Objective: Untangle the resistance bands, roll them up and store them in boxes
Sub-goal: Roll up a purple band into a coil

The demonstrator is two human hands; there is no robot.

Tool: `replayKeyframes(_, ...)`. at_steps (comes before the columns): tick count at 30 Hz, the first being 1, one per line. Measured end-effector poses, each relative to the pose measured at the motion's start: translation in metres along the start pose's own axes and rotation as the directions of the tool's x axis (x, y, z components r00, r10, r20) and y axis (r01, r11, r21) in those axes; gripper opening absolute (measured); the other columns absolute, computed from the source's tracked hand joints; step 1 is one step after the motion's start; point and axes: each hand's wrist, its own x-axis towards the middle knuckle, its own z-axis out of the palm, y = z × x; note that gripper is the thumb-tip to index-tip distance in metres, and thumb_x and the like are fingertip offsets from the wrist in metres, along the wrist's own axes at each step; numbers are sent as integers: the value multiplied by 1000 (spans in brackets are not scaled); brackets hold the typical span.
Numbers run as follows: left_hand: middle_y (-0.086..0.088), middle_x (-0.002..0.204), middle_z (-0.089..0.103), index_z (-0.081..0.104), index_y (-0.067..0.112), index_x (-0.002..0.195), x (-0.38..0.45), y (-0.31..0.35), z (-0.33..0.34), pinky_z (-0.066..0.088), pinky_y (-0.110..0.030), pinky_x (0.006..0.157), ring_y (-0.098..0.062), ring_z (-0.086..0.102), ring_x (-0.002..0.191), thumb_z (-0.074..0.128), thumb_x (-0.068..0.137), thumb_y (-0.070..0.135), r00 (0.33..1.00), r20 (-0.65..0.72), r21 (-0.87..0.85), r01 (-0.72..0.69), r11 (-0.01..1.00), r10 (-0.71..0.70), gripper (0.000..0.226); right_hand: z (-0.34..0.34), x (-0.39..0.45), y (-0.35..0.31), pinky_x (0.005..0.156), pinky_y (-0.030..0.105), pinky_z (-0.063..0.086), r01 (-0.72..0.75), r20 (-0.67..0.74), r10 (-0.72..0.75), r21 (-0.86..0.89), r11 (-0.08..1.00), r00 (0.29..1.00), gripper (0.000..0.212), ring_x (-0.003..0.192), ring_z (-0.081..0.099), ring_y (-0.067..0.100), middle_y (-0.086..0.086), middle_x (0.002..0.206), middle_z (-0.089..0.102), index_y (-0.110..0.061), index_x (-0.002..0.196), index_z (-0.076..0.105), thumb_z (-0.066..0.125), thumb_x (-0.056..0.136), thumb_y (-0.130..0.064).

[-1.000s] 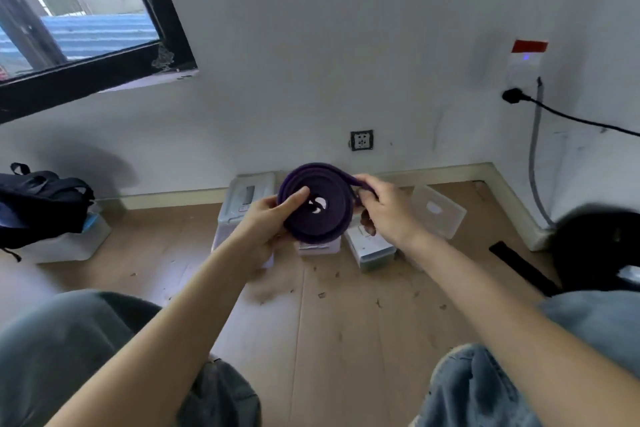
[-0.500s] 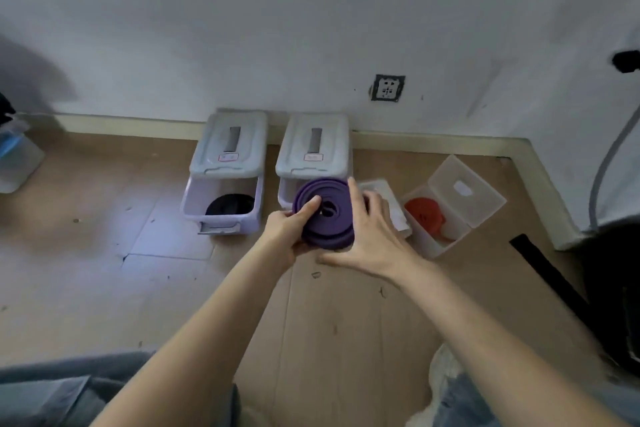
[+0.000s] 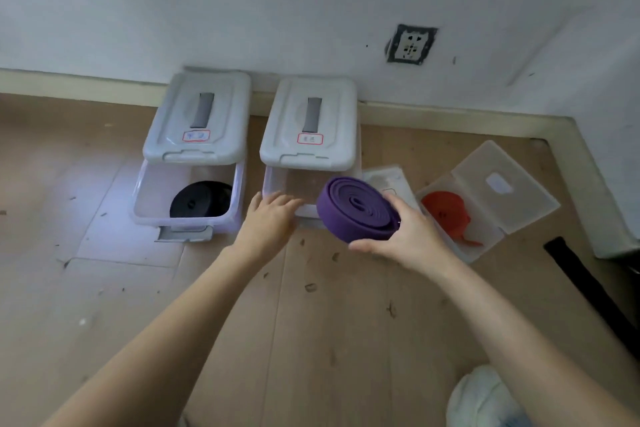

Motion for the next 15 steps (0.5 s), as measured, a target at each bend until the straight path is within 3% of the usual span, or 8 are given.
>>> replayKeyframes(5, -5, 120, 56, 49, 18, 131, -13, 2, 14, 34, -30, 91, -27, 50, 104, 47, 90, 5, 993, -77, 21, -85, 996, 87, 43, 1, 16, -5, 78, 11, 39, 34, 148, -27, -43, 999, 989, 74, 97, 55, 0, -17, 103, 58, -33, 120, 52, 87, 55, -40)
replayKeyframes(8, -7, 115, 59, 54, 15, 126, -33, 6, 19, 38, -32, 87, -27, 52, 93, 50, 85, -2, 985, -83, -10, -153, 988, 152, 44, 4, 28, -10, 59, 1, 40, 29, 279, -4, -87, 996, 960, 63, 70, 55, -18, -27, 90, 58, -39, 106, 53, 89, 54, -40)
replayKeyframes(11, -9, 110, 63, 59, 13, 122, -52, 9, 24, 41, -35, 82, -30, 54, 87, 54, 79, -7, 980, -76, -68, -191, 979, 186, 48, 10, 39, -12, 60, -1, 38, 82, 326, -25, -160, 984, 945, 73, 82, 53, -9, -24, 97, 60, -31, 117, 55, 89, 53, -41)
replayKeyframes(13, -1, 117, 59, 53, 20, 129, -62, 11, 28, 38, -32, 89, -26, 52, 97, 51, 85, 1, 977, -47, -59, -213, 975, 210, 48, 13, 44, -12, 67, -3, 34, 117, 294, -61, -174, 978, 954, 79, 91, 48, 0, -17, 101, 58, -27, 123, 54, 89, 53, -39)
replayKeyframes(15, 1, 118, 59, 55, 22, 128, -69, 9, 25, 38, -31, 92, -24, 52, 101, 51, 87, 4, 970, -57, -87, -242, 966, 237, 44, 15, 49, -14, 70, 4, 35, 110, 265, -63, -167, 980, 962, 81, 94, 48, 4, -14, 101, 56, -24, 124, 52, 89, 53, -39)
